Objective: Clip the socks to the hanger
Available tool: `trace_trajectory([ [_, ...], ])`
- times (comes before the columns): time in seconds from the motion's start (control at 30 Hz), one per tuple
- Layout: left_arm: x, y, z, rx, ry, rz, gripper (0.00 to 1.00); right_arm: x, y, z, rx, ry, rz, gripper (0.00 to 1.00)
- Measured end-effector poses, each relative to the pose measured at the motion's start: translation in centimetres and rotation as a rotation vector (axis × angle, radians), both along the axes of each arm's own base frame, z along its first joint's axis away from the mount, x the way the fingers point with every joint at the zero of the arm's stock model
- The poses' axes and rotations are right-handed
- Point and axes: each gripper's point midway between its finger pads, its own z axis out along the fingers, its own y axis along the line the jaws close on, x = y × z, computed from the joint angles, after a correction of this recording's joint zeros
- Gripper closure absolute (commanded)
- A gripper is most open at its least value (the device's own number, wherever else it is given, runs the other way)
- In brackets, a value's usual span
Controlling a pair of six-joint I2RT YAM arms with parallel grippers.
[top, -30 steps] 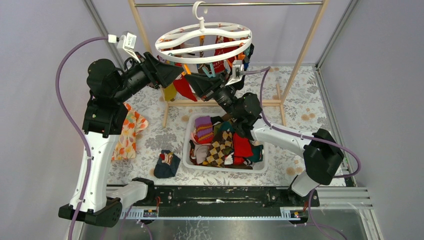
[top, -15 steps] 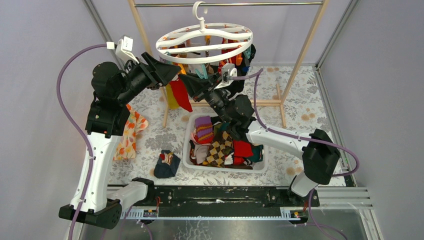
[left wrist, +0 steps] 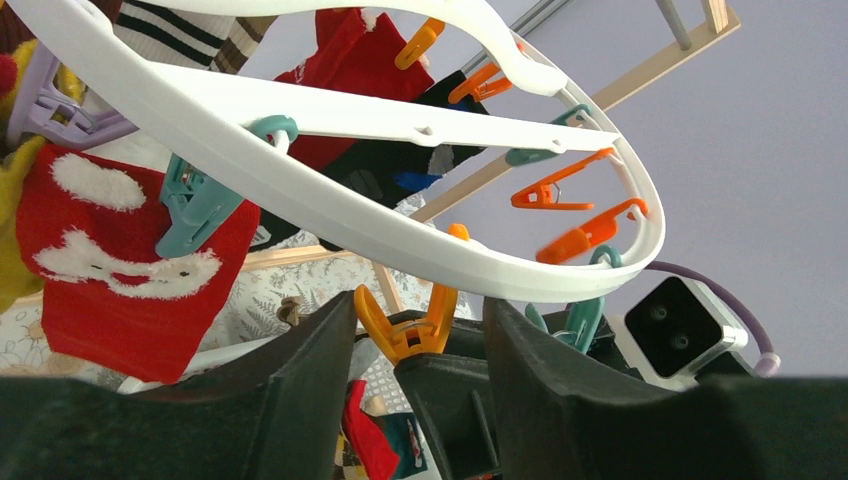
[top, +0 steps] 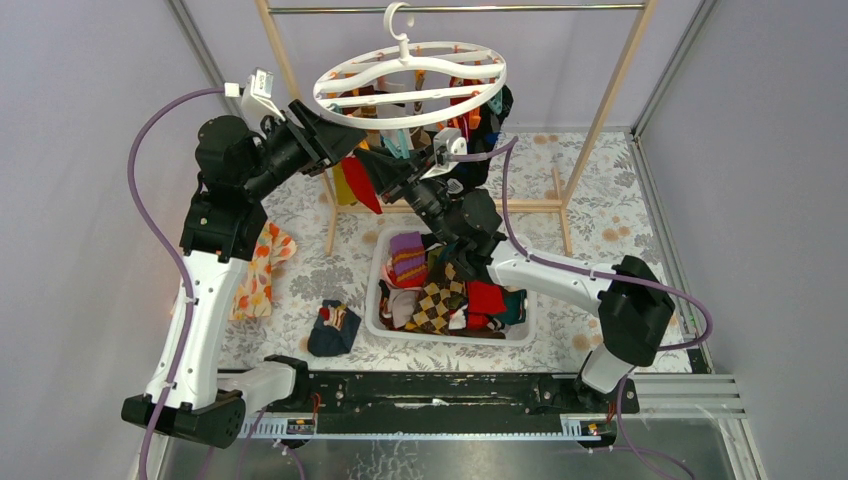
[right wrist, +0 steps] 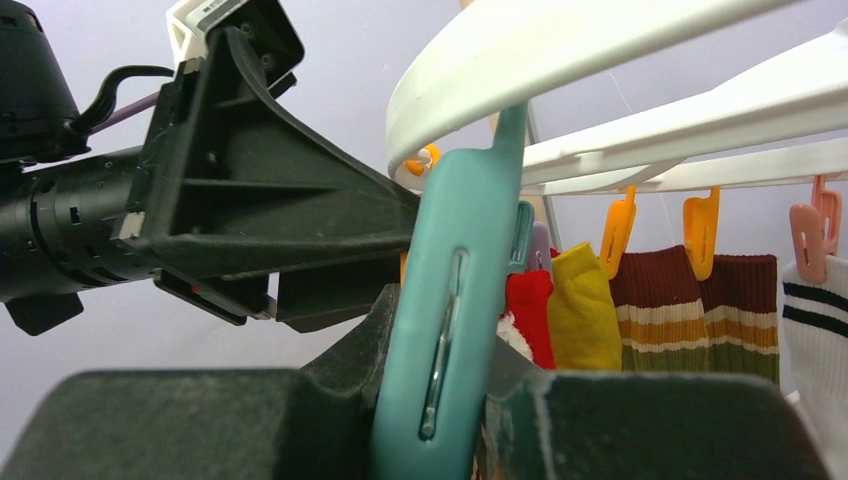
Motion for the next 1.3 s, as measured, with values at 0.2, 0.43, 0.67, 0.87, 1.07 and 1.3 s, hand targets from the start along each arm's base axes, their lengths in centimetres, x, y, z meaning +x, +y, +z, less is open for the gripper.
trace_trajectory([
  [0.2,0.5,-0.1,-0.1,0.002,-0.003,0.001,0.82,0.2,0.3,-0.2,-0.032,-0.002,-0.016,0.52],
  [0.43,0.7,0.0,-0.1,0.027,-0.025,-0.001,0.91,-1.3,-0.7,-5.3,-0.161,0.092,-0.039,0.18],
  [0.67,0.8,0.1,-0.2,0.057,-0.046,-0.002,0.92,-2.4,-8.2,-8.7,-0.260,0.287,-0.191,0.17],
  [0.87,0.7,0.2,-0.2,0.080,-0.063,-0.002,0.93,-2.7,-12.1,-13.0,-0.400,0.463,-0.301,0.16],
  [1.07,0.7,0.3,-0.1,0.102,-0.081,-0.003,0.93,-3.8,-16.0,-21.7,-0.649,0.685,-0.415,0.19],
  [1.3,0.7,0.3,-0.2,0.113,-0.089,-0.004,0.94,-5.3,-20.5,-27.2,-0.765,0.855,-0.513,0.31],
])
